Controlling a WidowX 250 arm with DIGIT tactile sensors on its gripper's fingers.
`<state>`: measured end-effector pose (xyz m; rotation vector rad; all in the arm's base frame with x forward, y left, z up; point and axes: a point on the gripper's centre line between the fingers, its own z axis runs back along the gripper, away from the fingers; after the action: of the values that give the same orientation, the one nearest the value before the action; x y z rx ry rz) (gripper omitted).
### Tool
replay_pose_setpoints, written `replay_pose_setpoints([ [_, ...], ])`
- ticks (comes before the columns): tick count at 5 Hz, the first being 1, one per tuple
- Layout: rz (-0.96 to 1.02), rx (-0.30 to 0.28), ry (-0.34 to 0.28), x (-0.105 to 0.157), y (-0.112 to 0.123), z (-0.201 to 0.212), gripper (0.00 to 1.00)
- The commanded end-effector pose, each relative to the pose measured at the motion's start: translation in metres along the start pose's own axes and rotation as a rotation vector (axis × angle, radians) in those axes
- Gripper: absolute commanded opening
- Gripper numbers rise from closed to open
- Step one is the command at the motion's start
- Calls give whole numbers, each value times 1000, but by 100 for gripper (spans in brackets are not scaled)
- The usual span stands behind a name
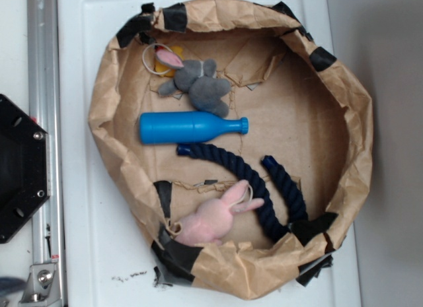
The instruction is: Grab the pink bunny.
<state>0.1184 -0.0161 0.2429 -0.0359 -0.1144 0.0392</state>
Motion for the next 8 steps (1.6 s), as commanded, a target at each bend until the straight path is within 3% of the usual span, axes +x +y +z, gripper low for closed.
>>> replay_pose_setpoints([
  [1,0,0,0,0,0,0,100],
  [2,141,4,-75,47,-2,-29,100],
  [3,344,-82,-15,93,-2,-54,100],
  [4,480,-118,60,132,3,-85,100],
  [5,546,-83,135,144,16,-137,100],
  [6,518,-100,169,141,20,-164,100],
  [7,441,-145,232,124,5,-183,100],
  [8,363,-329,307,108,-29,-195,100],
])
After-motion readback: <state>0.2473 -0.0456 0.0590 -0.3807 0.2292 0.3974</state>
